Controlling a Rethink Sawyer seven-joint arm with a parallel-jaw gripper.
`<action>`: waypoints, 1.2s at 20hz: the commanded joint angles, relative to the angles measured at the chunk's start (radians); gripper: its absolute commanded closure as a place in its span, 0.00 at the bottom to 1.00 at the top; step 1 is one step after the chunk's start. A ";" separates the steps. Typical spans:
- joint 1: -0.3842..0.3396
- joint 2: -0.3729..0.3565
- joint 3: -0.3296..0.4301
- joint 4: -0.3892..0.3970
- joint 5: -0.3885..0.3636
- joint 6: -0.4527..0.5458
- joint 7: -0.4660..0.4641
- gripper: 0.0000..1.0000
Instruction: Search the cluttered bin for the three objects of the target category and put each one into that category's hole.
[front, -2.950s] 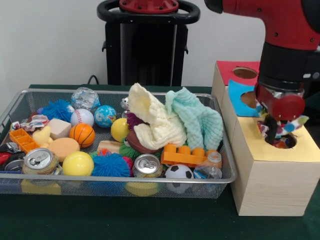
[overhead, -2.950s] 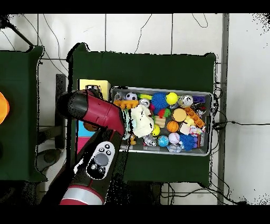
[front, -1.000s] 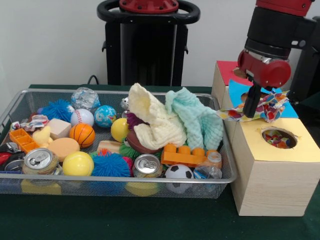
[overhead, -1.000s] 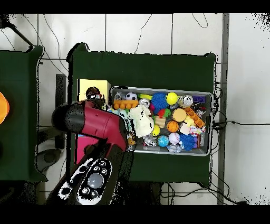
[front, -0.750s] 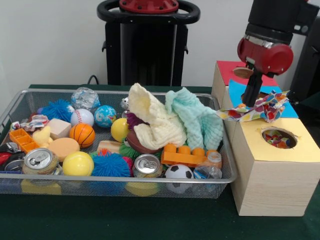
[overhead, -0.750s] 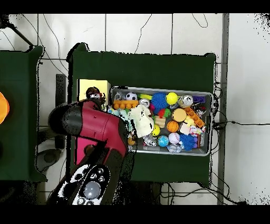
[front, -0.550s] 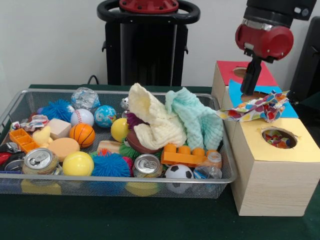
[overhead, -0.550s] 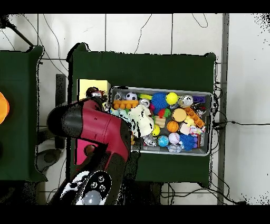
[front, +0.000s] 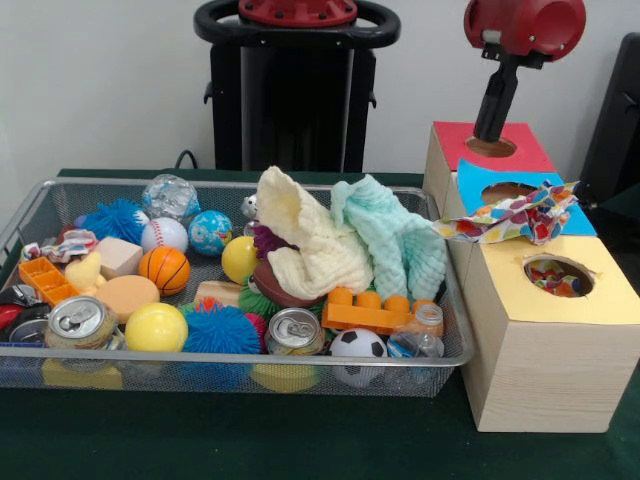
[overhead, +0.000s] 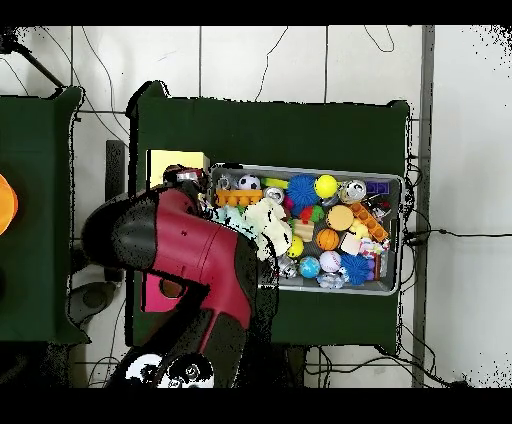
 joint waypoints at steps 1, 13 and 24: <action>0.009 0.012 0.049 0.090 0.007 0.198 0.183 1.00; 0.044 0.023 0.034 0.124 0.034 0.233 0.246 0.00; 0.018 0.059 0.077 0.181 0.109 0.096 0.254 0.00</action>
